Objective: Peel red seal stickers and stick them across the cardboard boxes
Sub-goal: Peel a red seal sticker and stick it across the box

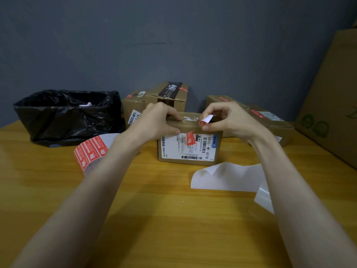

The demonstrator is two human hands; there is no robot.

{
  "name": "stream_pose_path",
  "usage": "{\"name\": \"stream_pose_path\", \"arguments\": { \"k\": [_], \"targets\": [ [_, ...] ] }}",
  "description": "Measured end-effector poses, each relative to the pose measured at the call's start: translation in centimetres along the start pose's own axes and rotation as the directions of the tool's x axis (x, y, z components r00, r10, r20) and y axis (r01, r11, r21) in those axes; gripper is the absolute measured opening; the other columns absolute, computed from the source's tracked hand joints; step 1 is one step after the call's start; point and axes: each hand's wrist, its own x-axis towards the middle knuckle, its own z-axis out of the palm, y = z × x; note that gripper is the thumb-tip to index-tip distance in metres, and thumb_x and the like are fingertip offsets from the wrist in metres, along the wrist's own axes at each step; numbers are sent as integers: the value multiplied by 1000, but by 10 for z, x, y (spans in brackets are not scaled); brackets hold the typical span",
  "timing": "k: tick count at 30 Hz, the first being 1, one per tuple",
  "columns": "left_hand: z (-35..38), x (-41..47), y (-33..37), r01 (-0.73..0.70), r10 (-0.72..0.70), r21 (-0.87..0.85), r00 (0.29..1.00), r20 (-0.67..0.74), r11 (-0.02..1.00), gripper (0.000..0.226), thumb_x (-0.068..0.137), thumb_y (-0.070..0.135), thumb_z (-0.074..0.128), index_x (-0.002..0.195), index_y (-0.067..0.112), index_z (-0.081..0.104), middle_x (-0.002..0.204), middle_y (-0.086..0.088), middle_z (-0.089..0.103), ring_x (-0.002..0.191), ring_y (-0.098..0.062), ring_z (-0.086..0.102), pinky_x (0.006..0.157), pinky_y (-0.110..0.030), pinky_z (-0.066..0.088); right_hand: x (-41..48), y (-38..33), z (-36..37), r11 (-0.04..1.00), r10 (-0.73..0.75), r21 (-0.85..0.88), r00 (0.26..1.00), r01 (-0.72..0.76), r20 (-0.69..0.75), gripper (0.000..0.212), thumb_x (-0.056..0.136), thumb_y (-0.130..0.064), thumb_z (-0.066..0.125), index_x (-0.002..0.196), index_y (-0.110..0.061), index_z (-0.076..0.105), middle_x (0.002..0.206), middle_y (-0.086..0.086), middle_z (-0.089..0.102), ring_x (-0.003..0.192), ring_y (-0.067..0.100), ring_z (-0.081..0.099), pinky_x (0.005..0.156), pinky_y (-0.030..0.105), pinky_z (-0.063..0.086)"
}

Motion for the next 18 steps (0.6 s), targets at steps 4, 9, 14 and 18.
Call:
{"name": "stream_pose_path", "arguments": {
  "k": [4, 9, 14, 18],
  "targets": [
    [-6, -2, 9, -80, 73, 95, 995, 72, 992, 48, 70, 29, 79, 114, 17, 63, 129, 3, 52, 120, -15, 45, 94, -25, 37, 0, 1, -2, 1000, 0, 12, 1000, 0, -1, 24, 77, 12, 64, 88, -9, 62, 89, 2, 62, 79, -4, 62, 73, 11, 49],
    [-8, -11, 21, -86, 77, 106, 993, 87, 991, 49, 60, 44, 81, 99, 26, 57, 104, 8, 50, 97, -8, 44, 92, -34, 38, 6, 5, 1, 1000, 26, -14, 1000, -26, -3, 31, 79, 15, 61, 106, 1, 59, 95, -1, 61, 85, -4, 61, 80, 6, 46],
    [7, -18, 30, -112, 116, 100, 993, -37, 989, 21, 67, 37, 80, 74, 21, 67, 68, 13, 49, 73, -11, 52, 73, -34, 49, 12, 9, 5, 993, 34, -116, 999, -29, 39, 31, 75, 9, 69, 94, -15, 62, 96, -5, 63, 100, 8, 61, 95, 20, 47],
    [21, -22, 32, -115, 130, 124, 985, -117, 986, 7, 75, 28, 76, 71, 22, 72, 69, 11, 52, 76, -14, 55, 72, -33, 48, 15, 12, 8, 987, 22, -157, 1000, -23, -9, 30, 75, 5, 71, 97, -13, 62, 102, 1, 63, 107, 15, 61, 98, 26, 46]
  ]
}}
